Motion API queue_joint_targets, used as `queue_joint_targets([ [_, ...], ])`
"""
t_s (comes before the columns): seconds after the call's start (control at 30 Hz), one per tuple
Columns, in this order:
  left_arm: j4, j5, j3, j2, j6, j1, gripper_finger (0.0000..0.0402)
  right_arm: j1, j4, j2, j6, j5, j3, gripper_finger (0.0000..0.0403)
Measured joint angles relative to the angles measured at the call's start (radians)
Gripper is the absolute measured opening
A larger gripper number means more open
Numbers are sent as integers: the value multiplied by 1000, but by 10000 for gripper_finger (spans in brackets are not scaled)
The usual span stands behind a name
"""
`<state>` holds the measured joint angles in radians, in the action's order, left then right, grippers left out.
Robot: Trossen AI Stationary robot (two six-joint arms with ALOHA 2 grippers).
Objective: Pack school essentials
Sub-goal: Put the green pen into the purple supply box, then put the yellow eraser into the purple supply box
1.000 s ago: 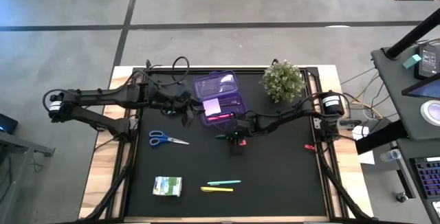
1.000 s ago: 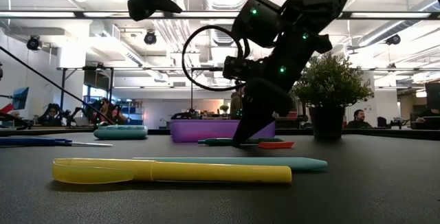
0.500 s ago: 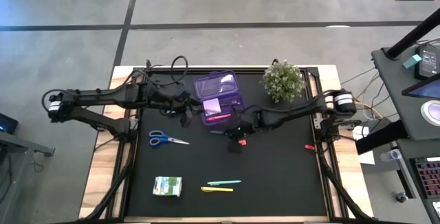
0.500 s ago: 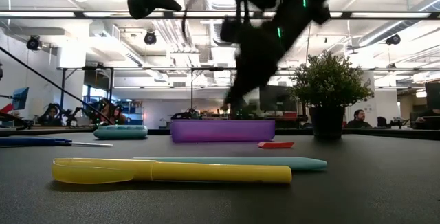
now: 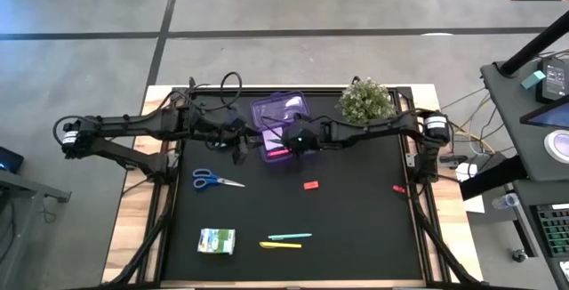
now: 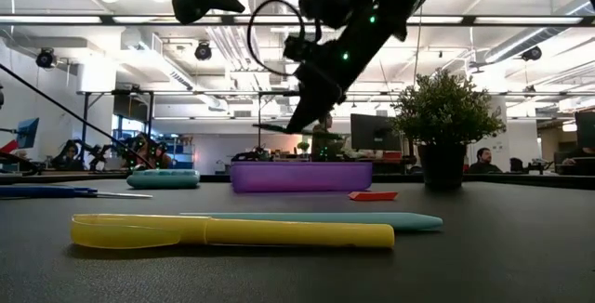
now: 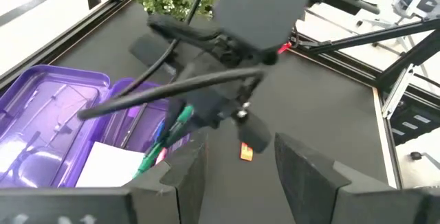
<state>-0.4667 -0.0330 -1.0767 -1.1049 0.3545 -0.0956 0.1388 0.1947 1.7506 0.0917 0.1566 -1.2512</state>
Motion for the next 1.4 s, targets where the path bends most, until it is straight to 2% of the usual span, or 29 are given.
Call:
queue_joint_targets([
  [0.17, -3, 5, 0, 0, 0, 0, 151, 38, 12, 48, -69, -43, -3, 20],
  [0.43, -24, 5, 0, 1, -5, 0, 151, 35, 50, 80, -74, -113, -3, 35],
  [0.93, -24, 5, 0, 1, -54, 0, 151, 34, 93, 112, -81, -107, -1, 43],
  [1.07, -26, 4, 0, 1, -57, 0, 151, 34, 95, 112, -115, -105, -1, 67],
  [1.2, -45, 4, 0, 1, -65, 0, 151, 34, 147, 112, -142, -104, -28, 109],
  [1.4, -58, 4, 2, 1, -103, 0, 151, 32, 395, 110, -189, -104, -189, 160],
])
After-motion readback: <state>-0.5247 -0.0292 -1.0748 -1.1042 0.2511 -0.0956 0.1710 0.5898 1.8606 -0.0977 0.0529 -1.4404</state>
